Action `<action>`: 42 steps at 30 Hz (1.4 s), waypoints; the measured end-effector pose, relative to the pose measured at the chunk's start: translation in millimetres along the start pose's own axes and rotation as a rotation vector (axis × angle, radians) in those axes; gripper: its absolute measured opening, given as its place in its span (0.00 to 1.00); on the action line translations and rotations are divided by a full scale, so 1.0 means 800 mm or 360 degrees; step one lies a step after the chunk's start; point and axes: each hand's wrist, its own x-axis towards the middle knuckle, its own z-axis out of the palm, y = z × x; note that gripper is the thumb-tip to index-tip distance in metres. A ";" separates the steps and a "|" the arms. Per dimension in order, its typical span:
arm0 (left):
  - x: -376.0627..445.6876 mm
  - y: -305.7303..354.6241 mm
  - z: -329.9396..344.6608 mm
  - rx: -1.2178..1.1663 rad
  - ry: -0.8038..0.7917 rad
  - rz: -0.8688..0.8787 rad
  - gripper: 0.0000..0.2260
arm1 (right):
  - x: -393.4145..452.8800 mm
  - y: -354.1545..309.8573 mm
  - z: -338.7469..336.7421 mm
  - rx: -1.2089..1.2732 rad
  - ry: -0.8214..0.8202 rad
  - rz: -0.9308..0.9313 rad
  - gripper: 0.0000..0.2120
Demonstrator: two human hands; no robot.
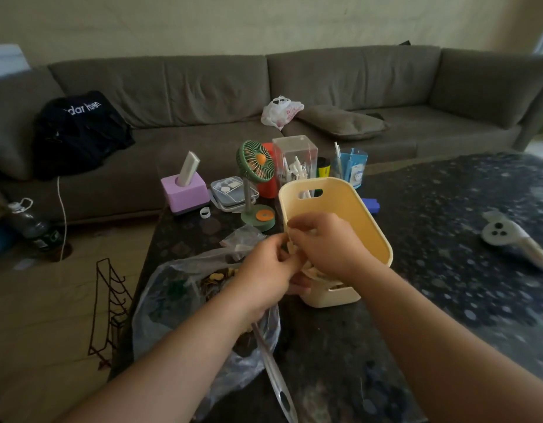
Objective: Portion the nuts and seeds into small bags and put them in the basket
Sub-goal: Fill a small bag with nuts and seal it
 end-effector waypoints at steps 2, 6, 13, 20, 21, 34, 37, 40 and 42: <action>0.006 0.002 -0.004 -0.0029 -0.0064 -0.0061 0.09 | 0.001 -0.001 -0.001 -0.0191 -0.0040 -0.0042 0.14; 0.023 0.018 -0.037 0.0301 -0.0131 -0.0129 0.09 | 0.005 -0.007 -0.001 -0.0436 -0.0148 -0.0149 0.14; 0.089 0.031 -0.138 0.1501 0.0411 0.0098 0.14 | 0.012 -0.007 0.005 -0.0551 -0.0145 -0.0232 0.15; 0.118 -0.049 -0.164 0.1922 0.0254 -0.0190 0.24 | 0.014 0.005 0.013 -0.0369 -0.0033 -0.0206 0.16; 0.122 -0.059 -0.165 0.1989 0.0272 -0.0176 0.26 | 0.014 0.005 0.013 -0.0361 -0.0029 -0.0203 0.16; 0.081 -0.042 -0.160 0.0881 0.0571 0.0044 0.05 | 0.010 0.000 0.013 -0.0481 0.0055 -0.0255 0.16; 0.041 -0.019 -0.150 0.0253 0.0659 0.0031 0.05 | -0.008 -0.015 0.023 -0.0549 0.0398 -0.0621 0.13; -0.005 -0.016 -0.135 -0.0008 0.0659 -0.0024 0.04 | -0.031 -0.040 0.052 -0.0301 0.0331 -0.0834 0.10; -0.031 -0.021 -0.129 -0.0064 0.0636 -0.0055 0.03 | -0.045 -0.050 0.073 -0.0117 0.0164 -0.0750 0.06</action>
